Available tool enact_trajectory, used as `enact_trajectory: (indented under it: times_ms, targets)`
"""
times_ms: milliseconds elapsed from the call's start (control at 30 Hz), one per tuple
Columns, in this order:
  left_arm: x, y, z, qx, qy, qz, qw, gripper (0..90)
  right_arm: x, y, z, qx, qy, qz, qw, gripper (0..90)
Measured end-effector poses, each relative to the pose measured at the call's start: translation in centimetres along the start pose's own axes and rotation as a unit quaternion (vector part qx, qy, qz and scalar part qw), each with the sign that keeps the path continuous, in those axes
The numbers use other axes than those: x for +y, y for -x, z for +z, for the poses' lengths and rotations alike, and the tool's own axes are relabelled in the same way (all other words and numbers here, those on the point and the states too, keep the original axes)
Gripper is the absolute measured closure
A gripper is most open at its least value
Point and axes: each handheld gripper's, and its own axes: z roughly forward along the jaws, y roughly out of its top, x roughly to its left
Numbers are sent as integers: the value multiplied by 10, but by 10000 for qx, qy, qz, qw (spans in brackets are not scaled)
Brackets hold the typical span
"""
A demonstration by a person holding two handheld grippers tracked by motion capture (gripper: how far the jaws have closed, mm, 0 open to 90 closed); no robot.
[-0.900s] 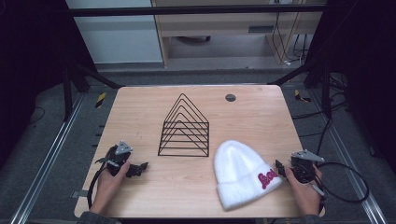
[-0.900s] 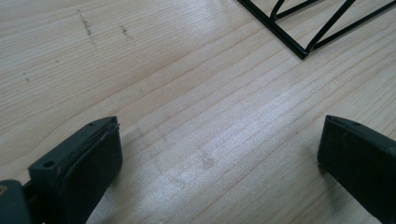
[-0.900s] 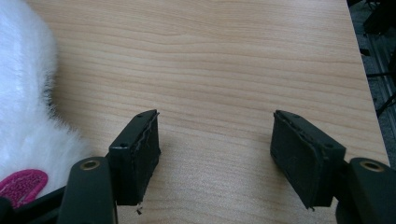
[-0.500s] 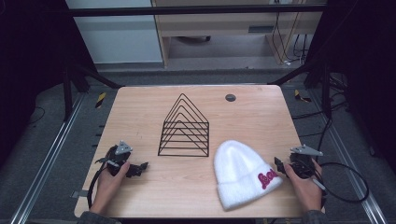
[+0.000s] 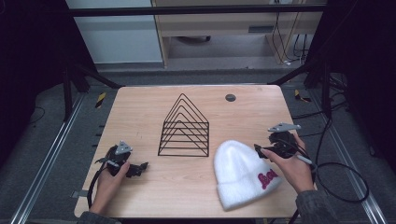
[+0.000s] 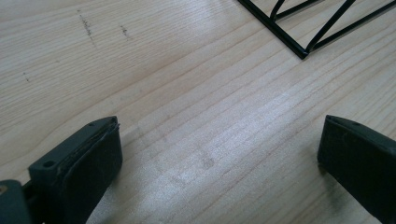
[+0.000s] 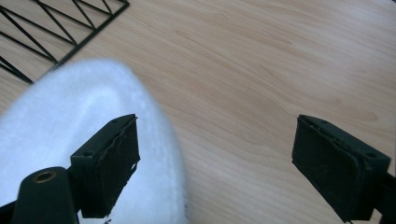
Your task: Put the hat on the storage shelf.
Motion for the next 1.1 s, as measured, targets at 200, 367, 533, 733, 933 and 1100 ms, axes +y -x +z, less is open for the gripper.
enact_trajectory:
  times_ms: [200,367,533,733,933,1100]
  targets:
    - [0,0,0,2,-1,14,10000,0,23,-14,11,244,-174,-283,9991,211]
    - [0,0,0,1,-2,4,10000,0,33,-21,22,377,-302,-384,9981,259]
    - [0,0,0,-2,-6,2,10000,0,41,-26,34,569,-441,-459,9963,350]
    - [0,0,0,-4,-4,8,10000,0,44,-29,49,755,-628,-405,9943,382]
    - [0,0,0,-4,-3,6,10000,0,46,-30,60,791,-686,-339,9939,359]
    - [0,0,0,-3,-5,17,10000,0,46,-34,70,918,-800,-358,9919,356]
